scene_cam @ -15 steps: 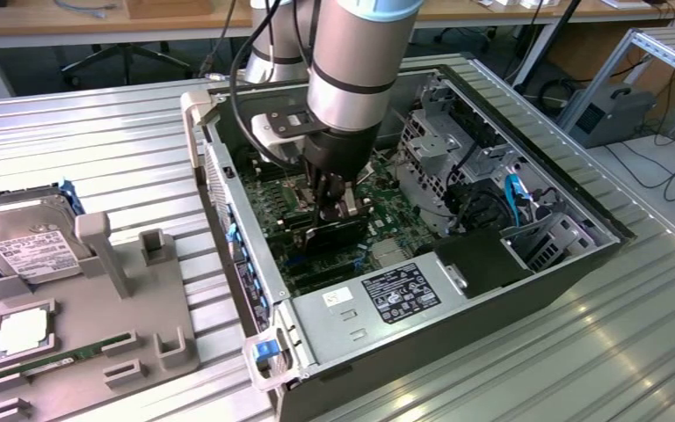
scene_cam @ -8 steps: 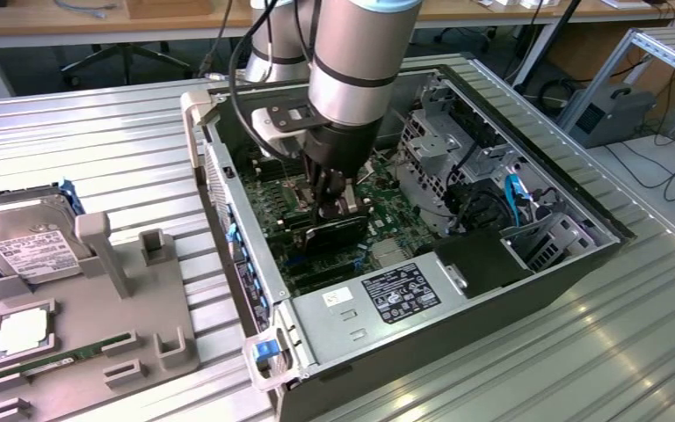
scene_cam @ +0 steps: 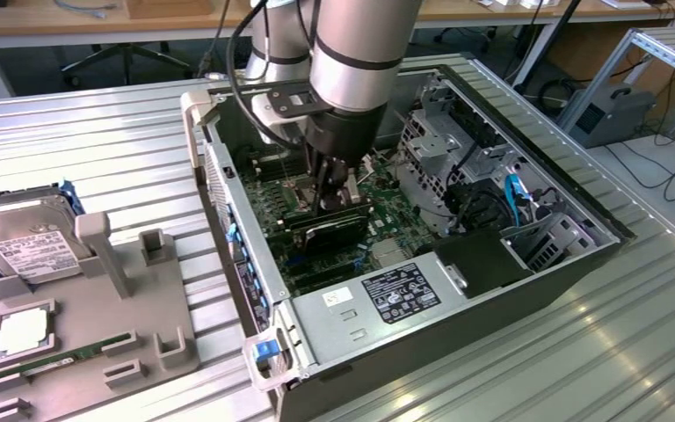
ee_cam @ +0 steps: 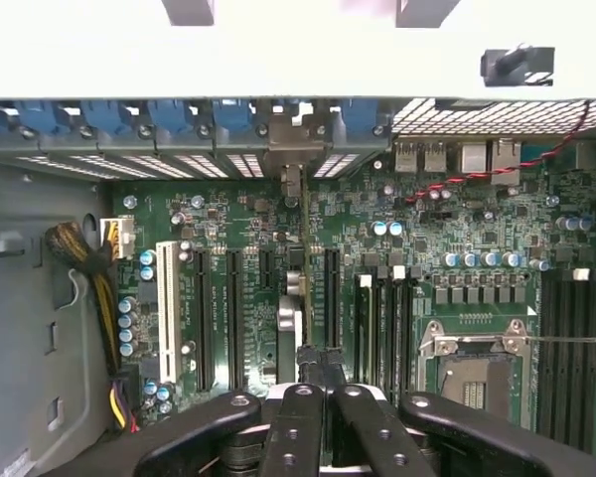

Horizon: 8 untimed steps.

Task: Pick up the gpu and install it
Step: 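Press down on the gpu until it lock into place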

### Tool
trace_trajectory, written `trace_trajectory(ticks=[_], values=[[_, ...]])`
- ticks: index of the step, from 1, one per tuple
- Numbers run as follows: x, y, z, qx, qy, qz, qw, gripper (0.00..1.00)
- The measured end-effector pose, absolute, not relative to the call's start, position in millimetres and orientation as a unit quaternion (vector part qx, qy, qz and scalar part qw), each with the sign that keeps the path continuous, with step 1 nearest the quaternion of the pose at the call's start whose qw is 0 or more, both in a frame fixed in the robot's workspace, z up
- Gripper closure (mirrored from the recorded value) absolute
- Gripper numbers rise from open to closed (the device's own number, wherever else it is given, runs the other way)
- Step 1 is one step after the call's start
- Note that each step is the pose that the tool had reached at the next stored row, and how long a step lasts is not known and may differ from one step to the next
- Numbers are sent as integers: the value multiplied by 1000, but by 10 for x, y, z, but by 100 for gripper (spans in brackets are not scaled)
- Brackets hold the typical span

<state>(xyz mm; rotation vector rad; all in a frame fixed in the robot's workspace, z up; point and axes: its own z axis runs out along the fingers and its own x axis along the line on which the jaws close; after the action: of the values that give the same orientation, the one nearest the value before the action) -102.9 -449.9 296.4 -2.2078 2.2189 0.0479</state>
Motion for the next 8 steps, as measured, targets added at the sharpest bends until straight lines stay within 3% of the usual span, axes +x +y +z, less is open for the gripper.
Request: trace_trajectory(ticks=[8], values=[[-1027,-4499,3233,-705,709,15,5,89]])
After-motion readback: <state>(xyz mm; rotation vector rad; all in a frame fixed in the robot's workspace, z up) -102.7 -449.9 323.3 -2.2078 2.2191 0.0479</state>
